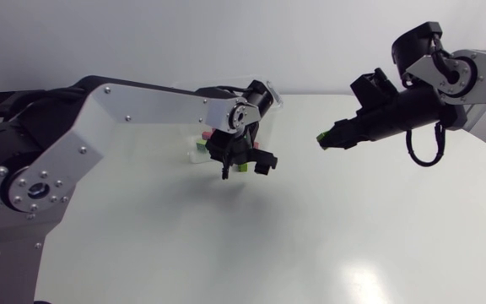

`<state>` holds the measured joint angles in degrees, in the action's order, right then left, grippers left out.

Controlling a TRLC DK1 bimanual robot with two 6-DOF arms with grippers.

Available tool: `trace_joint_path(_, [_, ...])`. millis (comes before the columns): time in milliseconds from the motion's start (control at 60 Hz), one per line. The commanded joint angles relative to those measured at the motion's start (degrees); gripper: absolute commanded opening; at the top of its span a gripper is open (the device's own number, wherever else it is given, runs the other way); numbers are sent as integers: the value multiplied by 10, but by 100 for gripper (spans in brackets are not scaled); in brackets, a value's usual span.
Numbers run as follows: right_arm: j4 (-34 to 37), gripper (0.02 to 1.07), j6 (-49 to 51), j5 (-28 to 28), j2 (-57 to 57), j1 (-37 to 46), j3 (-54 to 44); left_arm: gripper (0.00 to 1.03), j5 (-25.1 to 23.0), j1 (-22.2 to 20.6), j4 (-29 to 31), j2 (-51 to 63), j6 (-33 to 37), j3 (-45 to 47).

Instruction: Place the duplo bricks in the container

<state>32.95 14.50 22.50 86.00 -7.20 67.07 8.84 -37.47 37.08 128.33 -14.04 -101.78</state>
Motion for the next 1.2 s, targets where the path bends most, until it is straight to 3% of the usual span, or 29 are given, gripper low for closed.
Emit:
trace_joint_path(0, [-2, 32, -21, 3, -12, -8, 26, 85, 13, -7, 8, 24, -30, -24])
trace_joint_path(350, [8, 32, -39, 7, -50, -27, 30, 82, 77, -29, 1, 41, -81, -22])
trace_joint_path(767, [1, 32, -37, 15, -80, -18, -12, 68, 89, -23, -21, 49, -119, -30])
trace_joint_path(1183, [-1, 32, -33, 20, -90, -11, -33, 66, 133, -20, -22, 70, -125, -57])
